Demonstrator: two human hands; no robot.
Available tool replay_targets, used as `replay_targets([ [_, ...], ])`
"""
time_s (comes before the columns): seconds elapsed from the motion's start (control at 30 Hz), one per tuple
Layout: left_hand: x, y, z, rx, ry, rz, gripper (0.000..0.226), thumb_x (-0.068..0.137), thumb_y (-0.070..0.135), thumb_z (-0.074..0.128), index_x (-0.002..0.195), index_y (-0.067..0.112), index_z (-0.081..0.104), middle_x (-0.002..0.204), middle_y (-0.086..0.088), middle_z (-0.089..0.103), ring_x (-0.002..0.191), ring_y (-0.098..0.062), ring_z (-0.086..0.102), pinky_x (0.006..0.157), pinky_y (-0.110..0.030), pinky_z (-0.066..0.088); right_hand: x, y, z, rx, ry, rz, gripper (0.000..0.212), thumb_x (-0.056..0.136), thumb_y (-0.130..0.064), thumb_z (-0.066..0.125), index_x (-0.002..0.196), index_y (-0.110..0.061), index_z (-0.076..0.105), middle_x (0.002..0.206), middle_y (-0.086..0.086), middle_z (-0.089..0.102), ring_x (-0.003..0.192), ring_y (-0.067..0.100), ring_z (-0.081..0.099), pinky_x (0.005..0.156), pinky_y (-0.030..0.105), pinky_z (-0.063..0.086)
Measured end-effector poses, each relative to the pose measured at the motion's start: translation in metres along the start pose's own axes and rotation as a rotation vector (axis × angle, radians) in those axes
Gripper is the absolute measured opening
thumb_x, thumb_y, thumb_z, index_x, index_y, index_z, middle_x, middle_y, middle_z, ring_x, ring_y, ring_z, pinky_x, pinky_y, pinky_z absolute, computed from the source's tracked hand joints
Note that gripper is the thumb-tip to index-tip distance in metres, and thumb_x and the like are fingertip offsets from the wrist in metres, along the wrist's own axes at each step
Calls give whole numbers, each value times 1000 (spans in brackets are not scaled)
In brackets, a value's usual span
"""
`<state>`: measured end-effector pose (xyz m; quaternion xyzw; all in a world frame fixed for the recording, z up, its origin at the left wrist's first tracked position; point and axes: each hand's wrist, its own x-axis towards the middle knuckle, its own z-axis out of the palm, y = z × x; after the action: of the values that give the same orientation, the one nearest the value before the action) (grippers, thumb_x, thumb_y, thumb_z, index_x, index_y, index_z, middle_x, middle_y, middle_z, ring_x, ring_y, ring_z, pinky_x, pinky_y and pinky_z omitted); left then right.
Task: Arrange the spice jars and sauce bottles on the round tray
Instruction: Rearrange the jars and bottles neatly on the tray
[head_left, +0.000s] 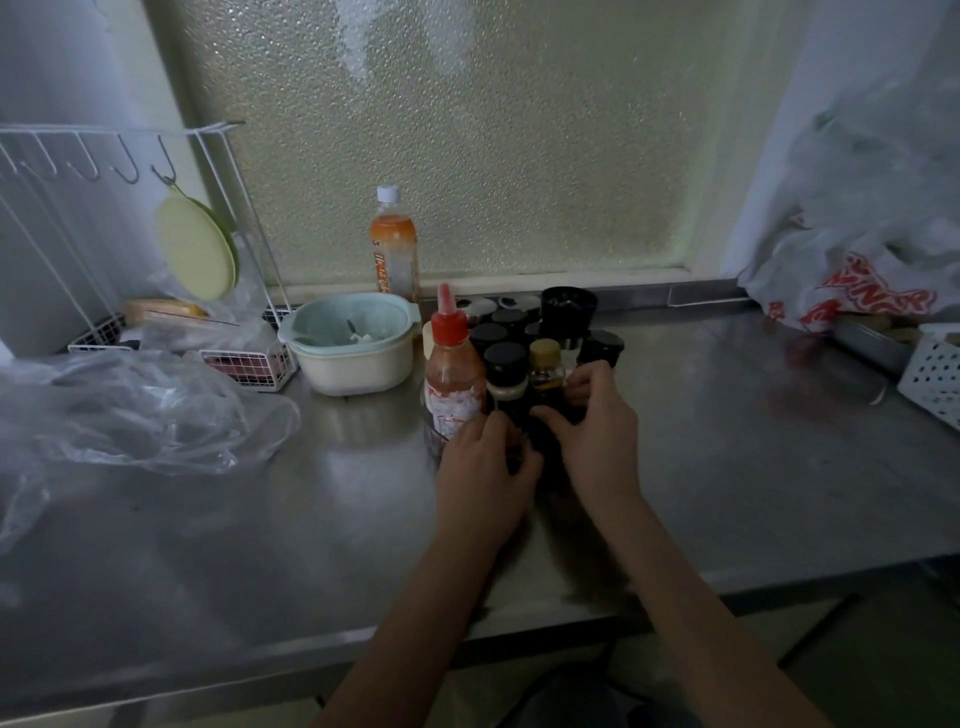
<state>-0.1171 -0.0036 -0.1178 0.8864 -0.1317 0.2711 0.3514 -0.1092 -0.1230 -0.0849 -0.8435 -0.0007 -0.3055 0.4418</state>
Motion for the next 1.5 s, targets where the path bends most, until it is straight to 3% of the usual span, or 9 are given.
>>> replay_targets([
  [0.2, 3, 0, -2, -20, 81, -53, 23, 75, 35, 53, 79, 13, 48, 78, -5, 56, 75, -24, 52, 63, -37, 44, 0, 17, -15, 71, 263, 57, 33, 84, -29, 68, 105, -12, 49, 100, 6, 53, 90, 21, 53, 75, 32, 47],
  [0.37, 4, 2, -3, -45, 121, -62, 35, 75, 30, 71, 94, 9, 51, 90, -7, 57, 82, -23, 53, 67, -34, 46, 8, 26, -12, 73, 0, 57, 23, 81, -7, 69, 99, -14, 56, 89, 1, 64, 80, 15, 62, 63, 7, 42],
  [0.5, 4, 1, -2, -78, 118, -79, 49, 75, 33, 72, 111, 9, 47, 102, -8, 56, 92, -23, 55, 73, -39, 51, 16, 21, -16, -8, -41, 52, 18, 80, -9, 71, 91, -9, 57, 85, 5, 68, 76, 17, 63, 59, 10, 45],
  [0.57, 3, 1, -3, -98, 121, -74, 55, 74, 32, 73, 116, 9, 45, 108, -10, 56, 97, -24, 56, 76, -38, 53, 21, 20, -16, -116, -67, 27, 19, 80, -13, 71, 87, -6, 54, 87, 11, 70, 77, 24, 64, 62, 27, 48],
  [0.63, 2, 3, -2, -98, 118, -58, 57, 74, 31, 73, 118, 9, 44, 111, -10, 55, 100, -24, 56, 77, -37, 52, 24, 19, -17, -216, -91, -3, 20, 82, -15, 69, 86, -3, 53, 89, 16, 69, 81, 31, 64, 64, 33, 43],
  [0.87, 4, 3, -1, -131, 145, -84, 64, 73, 26, 75, 123, 6, 41, 114, -11, 50, 105, -27, 54, 84, -43, 51, 22, 20, -23, -247, -121, -61, 15, 87, -22, 65, 90, -8, 61, 89, 13, 73, 81, 30, 66, 61, 26, 35],
  [1.03, 3, 5, -3, -117, 160, -132, 58, 72, 23, 75, 118, 6, 43, 114, -13, 50, 106, -27, 50, 88, -44, 49, 24, 14, -18, -342, -108, -42, 26, 88, -30, 63, 87, -4, 62, 83, 15, 70, 78, 32, 63, 60, 33, 39],
  [1.23, 4, 2, -2, -106, 164, -128, 46, 78, 18, 70, 115, 5, 46, 113, -14, 52, 104, -27, 51, 86, -44, 49, 14, 13, -22, -329, -133, -25, 20, 81, -16, 69, 96, -7, 59, 94, 11, 71, 88, 29, 65, 64, 25, 34],
  [1.5, 9, 2, -3, -25, 189, -94, 36, 80, 20, 68, 111, 7, 54, 106, -13, 58, 93, -29, 56, 74, -41, 50, 30, 11, -19, -439, -282, 7, 24, 76, -11, 69, 95, -2, 57, 93, 19, 66, 87, 36, 62, 62, 30, 38],
])
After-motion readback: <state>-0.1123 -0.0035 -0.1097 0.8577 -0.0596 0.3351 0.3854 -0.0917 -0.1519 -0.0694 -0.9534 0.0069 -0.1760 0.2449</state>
